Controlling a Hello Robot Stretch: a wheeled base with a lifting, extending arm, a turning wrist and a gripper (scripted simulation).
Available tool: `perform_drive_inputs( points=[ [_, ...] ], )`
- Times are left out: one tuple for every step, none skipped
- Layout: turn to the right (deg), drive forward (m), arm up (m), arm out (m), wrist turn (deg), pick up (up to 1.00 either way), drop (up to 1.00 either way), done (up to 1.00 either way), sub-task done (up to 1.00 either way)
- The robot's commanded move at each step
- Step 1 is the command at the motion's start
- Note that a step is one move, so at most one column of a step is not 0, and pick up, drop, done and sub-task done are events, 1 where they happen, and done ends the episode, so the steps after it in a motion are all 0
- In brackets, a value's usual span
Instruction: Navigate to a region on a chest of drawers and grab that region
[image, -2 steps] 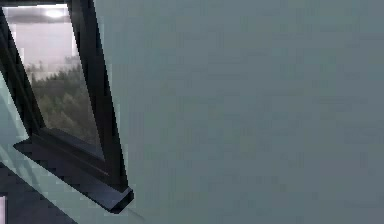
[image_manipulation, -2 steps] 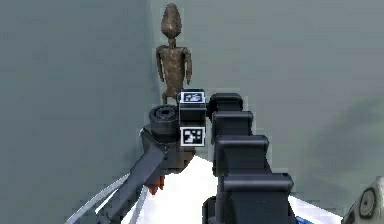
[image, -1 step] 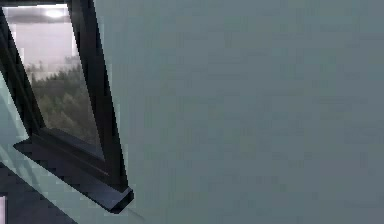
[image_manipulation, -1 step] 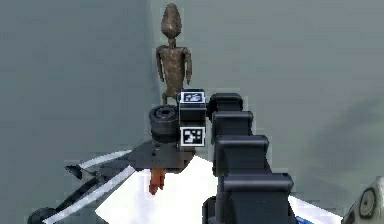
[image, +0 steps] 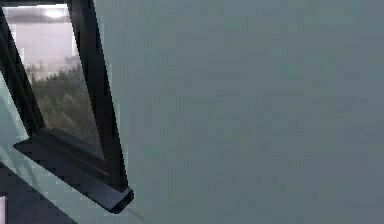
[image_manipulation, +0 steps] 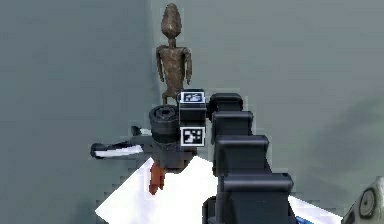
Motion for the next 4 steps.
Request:
perform_drive_inputs(
  points=[
    [0.0, 0.0, 0.0, 0.0, 24.0, 0.0, 0.0, 0.0, 0.0],
    [0.0, 0.0, -0.22, 0.0, 0.0, 0.0, 0.0, 0.0, 0.0],
    [0.0, 0.0, 0.0, 0.0, 0.0, 1.0, 0.0, 0.0, 0.0],
    [0.0, 0.0, 0.1, 0.0, 0.0, 0.0, 0.0, 0.0, 0.0]
  ],
)
